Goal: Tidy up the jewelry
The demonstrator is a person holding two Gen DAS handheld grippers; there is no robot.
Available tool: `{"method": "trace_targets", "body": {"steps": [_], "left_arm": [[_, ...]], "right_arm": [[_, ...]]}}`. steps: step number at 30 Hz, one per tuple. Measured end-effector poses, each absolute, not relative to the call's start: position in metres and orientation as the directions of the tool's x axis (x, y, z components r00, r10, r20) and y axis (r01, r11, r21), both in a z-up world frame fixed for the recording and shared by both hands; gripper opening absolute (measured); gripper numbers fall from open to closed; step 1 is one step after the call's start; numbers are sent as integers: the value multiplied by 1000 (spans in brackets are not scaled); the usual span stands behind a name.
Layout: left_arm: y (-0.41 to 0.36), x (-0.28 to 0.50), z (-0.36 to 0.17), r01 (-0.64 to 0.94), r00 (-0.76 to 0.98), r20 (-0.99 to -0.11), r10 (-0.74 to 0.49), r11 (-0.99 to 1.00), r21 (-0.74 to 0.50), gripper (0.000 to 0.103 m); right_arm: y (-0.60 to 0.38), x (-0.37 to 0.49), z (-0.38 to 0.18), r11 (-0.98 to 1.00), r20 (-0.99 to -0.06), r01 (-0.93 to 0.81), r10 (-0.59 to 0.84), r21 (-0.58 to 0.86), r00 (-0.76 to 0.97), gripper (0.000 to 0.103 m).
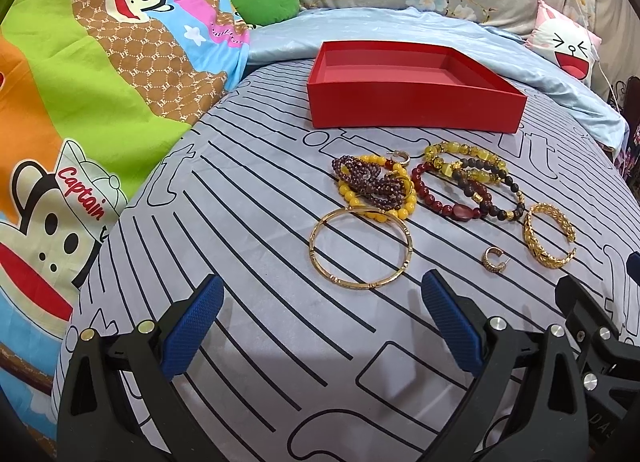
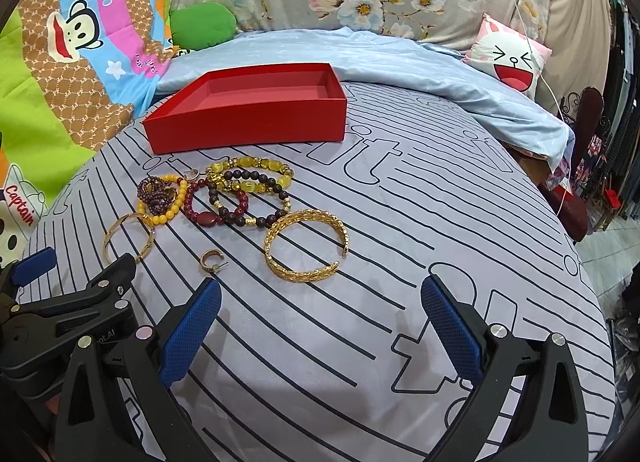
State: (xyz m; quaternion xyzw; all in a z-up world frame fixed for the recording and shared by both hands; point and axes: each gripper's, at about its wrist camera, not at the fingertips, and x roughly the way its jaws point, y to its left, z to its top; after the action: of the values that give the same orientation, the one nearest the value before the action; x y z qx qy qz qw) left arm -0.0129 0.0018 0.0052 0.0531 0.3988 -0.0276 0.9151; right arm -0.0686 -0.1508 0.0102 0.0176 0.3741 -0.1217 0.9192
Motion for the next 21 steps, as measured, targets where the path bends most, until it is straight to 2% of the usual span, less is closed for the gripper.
{"method": "trace_targets", "body": {"steps": [21], "left_arm": [[3, -14, 5, 93, 681, -732, -9, 993, 75, 95]], "right_arm": [[-151, -69, 11, 970, -691, 237, -211, -58, 691, 97]]}}
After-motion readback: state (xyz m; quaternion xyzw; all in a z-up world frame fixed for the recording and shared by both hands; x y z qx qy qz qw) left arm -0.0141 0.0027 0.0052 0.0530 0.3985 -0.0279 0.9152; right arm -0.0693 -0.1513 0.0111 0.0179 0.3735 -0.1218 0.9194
